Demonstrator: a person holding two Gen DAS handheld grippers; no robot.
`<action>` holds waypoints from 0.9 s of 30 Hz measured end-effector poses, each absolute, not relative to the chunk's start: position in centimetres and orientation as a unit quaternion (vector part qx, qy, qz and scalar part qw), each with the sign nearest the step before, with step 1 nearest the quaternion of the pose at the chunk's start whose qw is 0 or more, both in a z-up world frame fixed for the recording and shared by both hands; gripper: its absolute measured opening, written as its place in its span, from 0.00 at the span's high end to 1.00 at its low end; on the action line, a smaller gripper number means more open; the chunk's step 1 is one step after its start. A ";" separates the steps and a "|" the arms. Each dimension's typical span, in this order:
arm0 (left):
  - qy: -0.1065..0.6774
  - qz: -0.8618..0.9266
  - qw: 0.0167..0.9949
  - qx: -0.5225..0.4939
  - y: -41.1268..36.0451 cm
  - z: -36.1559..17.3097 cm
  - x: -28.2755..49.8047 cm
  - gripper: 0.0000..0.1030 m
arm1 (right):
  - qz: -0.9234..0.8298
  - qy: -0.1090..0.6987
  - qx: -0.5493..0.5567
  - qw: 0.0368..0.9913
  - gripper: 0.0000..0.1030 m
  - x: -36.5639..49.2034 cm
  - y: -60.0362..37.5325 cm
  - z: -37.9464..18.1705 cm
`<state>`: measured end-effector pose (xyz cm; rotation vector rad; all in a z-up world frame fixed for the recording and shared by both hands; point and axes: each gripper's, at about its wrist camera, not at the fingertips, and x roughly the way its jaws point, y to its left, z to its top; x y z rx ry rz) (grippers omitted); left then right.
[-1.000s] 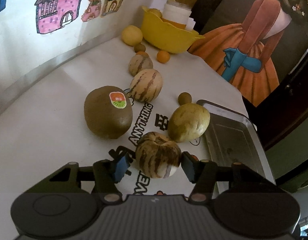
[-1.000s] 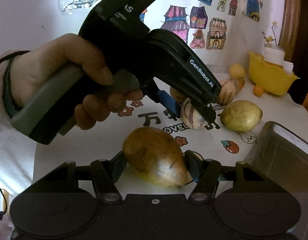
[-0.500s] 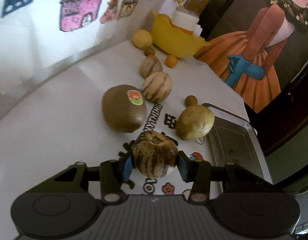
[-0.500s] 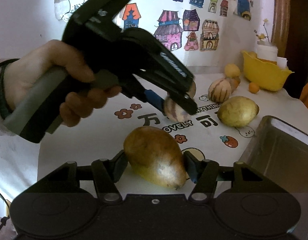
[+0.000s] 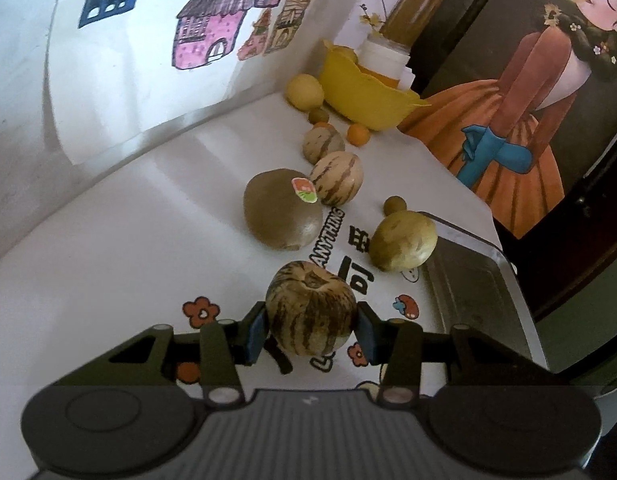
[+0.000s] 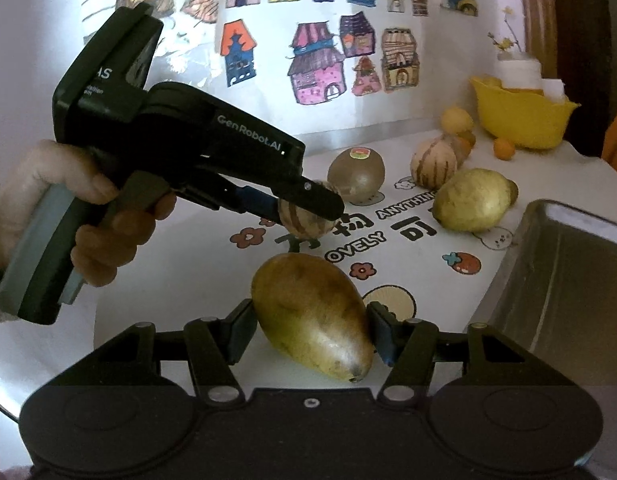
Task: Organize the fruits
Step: 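Carry the melon in the left tool while the right tool carries the mango to the metal tray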
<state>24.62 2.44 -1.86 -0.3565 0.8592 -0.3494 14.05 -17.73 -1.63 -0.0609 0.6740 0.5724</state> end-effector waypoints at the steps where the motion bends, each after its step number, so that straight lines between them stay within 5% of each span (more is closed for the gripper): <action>1: 0.412 -0.166 0.879 -0.171 2.5 -1.9 24.6 0.52 | 0.278 0.325 -0.034 0.903 0.39 14.1 -17.6 -1.6; 17: 0.413 -0.153 0.880 -0.175 3.1 -2.3 24.8 0.52 | 0.275 0.328 -0.052 0.902 0.41 16.4 -16.8 -2.4; 27: 0.400 -0.163 0.886 -0.167 1.8 -0.8 25.0 0.52 | 0.269 0.323 0.030 0.907 0.42 15.6 -20.1 -0.7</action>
